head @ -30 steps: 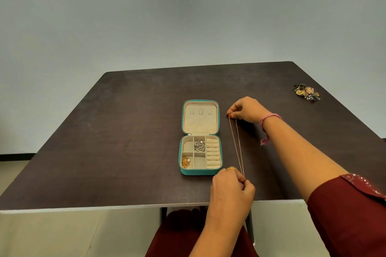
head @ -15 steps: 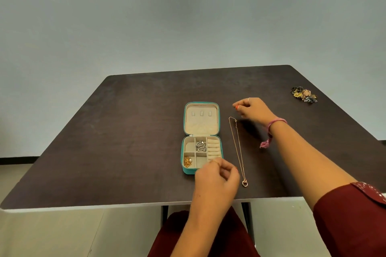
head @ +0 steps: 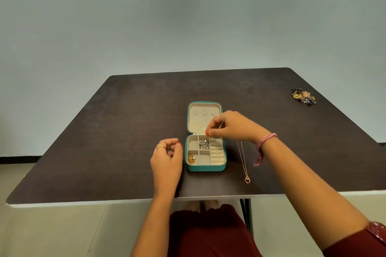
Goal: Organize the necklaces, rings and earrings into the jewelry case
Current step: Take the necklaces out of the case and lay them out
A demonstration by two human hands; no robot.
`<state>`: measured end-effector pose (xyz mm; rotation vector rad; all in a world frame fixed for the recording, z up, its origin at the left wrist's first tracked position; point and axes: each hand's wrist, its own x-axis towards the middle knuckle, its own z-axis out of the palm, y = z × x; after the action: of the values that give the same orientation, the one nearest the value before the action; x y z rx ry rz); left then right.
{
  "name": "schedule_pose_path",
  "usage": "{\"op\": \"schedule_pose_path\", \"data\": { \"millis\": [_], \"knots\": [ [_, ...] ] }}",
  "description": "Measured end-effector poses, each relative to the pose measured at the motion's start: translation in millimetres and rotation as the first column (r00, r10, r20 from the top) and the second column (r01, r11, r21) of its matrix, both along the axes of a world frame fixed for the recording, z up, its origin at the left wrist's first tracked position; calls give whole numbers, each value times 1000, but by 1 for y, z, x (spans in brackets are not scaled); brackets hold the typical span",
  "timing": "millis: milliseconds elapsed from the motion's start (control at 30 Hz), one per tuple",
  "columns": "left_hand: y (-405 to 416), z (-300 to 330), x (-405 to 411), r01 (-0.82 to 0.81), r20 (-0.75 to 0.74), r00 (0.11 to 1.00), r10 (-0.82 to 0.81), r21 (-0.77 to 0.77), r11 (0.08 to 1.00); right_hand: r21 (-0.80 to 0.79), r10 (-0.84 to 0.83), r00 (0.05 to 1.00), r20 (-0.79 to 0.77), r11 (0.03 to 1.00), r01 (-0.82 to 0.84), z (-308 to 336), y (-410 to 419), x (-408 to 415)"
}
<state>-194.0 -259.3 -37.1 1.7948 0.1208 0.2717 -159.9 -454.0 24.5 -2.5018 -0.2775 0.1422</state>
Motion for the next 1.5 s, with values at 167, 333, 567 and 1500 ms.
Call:
{"op": "schedule_pose_path", "data": {
  "millis": [167,333,567,1500],
  "knots": [
    [-1,-5,2,15,3,1000,-15,1,1000,-237,68,997,-25,969,-72,-6,21,3],
    [2,-7,2,11,4,1000,-11,-31,999,-379,117,992,-44,917,-125,-3,34,7],
    [3,-9,3,26,-5,1000,-26,-22,999,-524,208,976,-58,826,-207,0,41,10],
    [-5,61,-5,350,119,934,-337,-121,929,460,42,997,70,885,-69,37,3,-24]
  ]
}}
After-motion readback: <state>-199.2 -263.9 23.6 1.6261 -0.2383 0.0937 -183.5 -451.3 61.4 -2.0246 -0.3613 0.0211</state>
